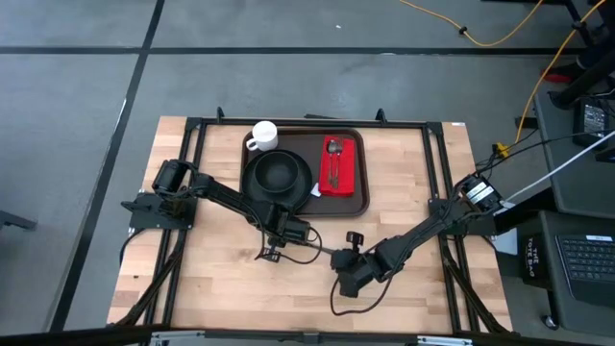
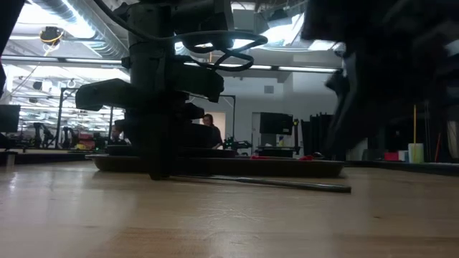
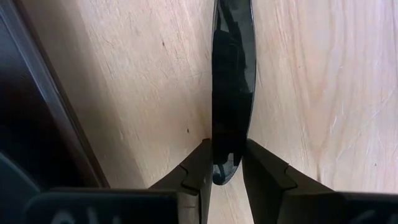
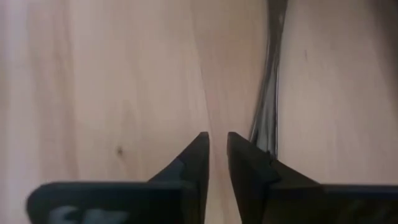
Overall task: Set up tray
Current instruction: Put the black table knife to the right of the black fork on top of the table napkin on the brown serving tray
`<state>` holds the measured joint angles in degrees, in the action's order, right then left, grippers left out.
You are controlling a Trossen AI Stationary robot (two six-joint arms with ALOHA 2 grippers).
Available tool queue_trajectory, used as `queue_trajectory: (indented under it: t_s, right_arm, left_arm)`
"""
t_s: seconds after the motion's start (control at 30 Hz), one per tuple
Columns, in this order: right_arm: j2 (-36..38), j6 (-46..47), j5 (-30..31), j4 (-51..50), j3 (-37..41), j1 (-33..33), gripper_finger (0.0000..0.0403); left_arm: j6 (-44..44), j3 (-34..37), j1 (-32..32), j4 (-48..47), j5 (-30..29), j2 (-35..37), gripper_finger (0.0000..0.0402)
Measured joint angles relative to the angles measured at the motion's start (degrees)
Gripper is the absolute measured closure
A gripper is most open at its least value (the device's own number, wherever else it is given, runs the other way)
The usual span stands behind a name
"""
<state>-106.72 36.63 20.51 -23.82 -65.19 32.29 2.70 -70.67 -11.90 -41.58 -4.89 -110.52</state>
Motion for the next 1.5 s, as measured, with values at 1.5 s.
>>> queue_trajectory:
  t_s: [1.5]
  right_arm:
    - [3.30,-14.70,3.81,4.07,-2.43,-4.25,0.0317]
  left_arm:
    - [-5.07,-8.70,-0.85,-10.16,-0.11,0.00,0.0334]
